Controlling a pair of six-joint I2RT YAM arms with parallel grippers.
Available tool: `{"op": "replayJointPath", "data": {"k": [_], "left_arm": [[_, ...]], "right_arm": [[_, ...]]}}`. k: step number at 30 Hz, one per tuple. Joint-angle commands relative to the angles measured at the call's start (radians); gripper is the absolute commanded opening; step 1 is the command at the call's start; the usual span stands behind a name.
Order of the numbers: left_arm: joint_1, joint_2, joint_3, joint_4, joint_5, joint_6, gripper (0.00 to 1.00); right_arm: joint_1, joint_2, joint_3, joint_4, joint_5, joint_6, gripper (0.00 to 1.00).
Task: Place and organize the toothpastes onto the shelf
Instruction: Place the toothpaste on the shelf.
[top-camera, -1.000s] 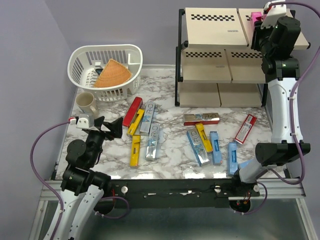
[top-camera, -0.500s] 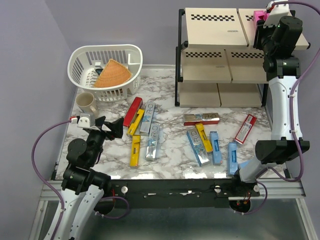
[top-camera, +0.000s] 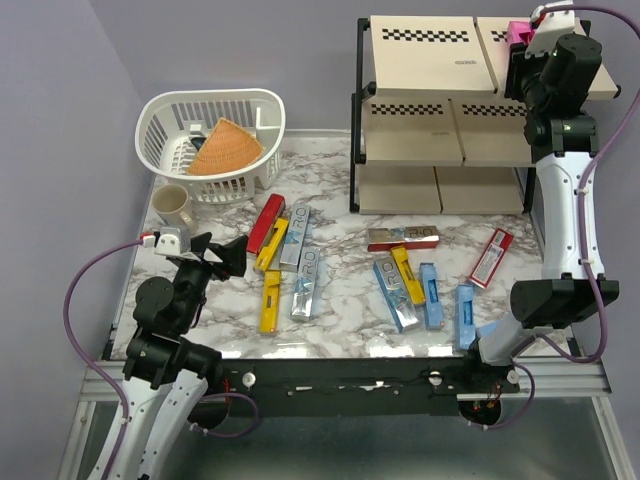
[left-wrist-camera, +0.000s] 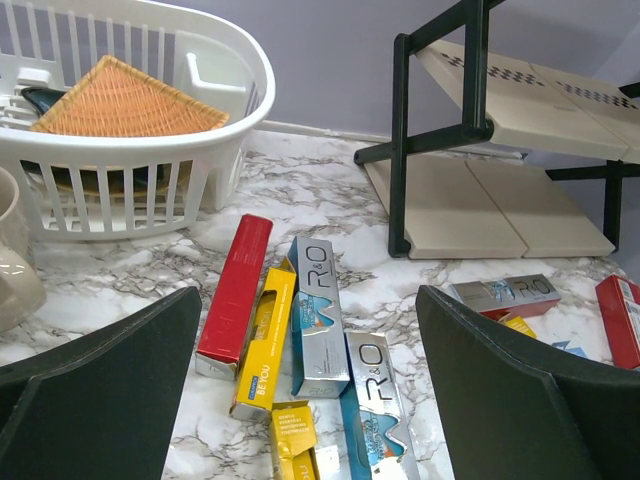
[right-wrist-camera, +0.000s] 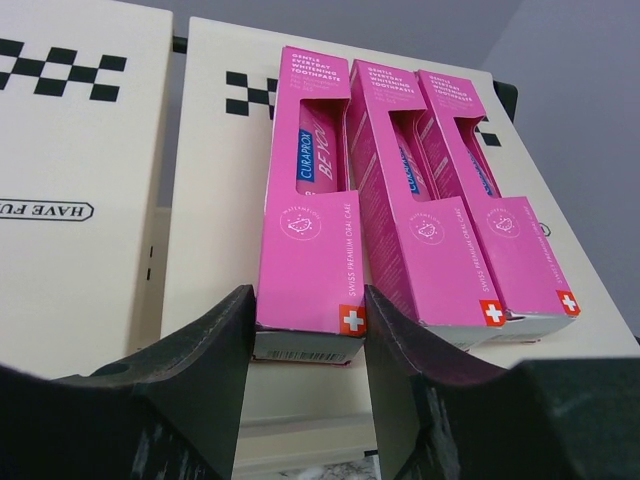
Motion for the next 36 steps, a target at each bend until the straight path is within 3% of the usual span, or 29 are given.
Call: {"op": "replayJointPath", "data": {"k": [1,25,29,36], "left_arm": [[0.009,0.004,-0.007,0.022,0.028,-0.002,0.99],[0.012,0.010,-0.009,0.028,0.030,-0.005,0.99],[0.012,0.010,-0.010,0.029,0.030,-0.005,0.99],[0.017,0.011,-0.012,0.034,0.063,-0.008,0.99]], "right_arm": [[-0.008,-0.039,-0.021,0.027,0.019,-0.008,0.55],[-0.008,-0.097,-0.091,0.116,0.102,-0.019,0.57],[-0.008,-0.140,-0.108,0.096,-0.008,0.016,0.59],[-0.002,-0.286,-0.195,0.028,-0.279,0.205,0.75]]}}
